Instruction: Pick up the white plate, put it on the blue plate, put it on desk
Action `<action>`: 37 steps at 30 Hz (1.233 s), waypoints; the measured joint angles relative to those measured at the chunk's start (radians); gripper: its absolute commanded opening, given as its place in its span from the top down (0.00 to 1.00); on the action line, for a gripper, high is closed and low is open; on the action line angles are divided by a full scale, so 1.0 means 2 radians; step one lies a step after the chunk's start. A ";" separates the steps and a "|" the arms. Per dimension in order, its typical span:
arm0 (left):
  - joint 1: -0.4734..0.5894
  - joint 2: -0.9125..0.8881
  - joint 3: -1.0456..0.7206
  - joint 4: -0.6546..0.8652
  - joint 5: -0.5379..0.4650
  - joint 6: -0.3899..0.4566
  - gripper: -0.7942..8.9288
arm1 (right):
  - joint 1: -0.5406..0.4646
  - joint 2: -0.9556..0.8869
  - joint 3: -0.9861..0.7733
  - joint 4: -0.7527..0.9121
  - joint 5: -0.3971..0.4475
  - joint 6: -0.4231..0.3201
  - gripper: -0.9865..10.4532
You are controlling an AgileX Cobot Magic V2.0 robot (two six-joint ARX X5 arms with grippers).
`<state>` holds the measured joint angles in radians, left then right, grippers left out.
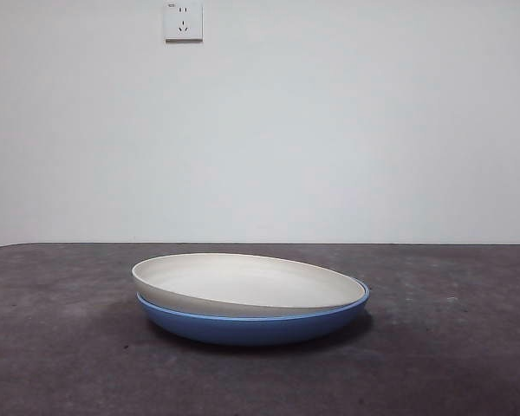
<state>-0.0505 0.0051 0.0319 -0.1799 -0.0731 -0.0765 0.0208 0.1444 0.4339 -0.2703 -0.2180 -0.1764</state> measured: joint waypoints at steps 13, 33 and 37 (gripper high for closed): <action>0.000 0.000 0.000 0.000 0.000 0.000 0.90 | -0.041 -0.071 -0.195 0.050 0.135 0.047 0.89; 0.000 0.000 0.000 0.000 0.000 0.000 0.90 | -0.040 -0.070 -0.208 0.051 0.134 0.053 0.89; 0.000 0.000 0.000 0.000 0.000 0.000 0.90 | -0.040 -0.070 -0.208 0.052 0.134 0.053 0.89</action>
<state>-0.0505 0.0051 0.0319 -0.1799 -0.0731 -0.0765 -0.0601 0.0044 0.0181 -0.1669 0.0502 -0.0696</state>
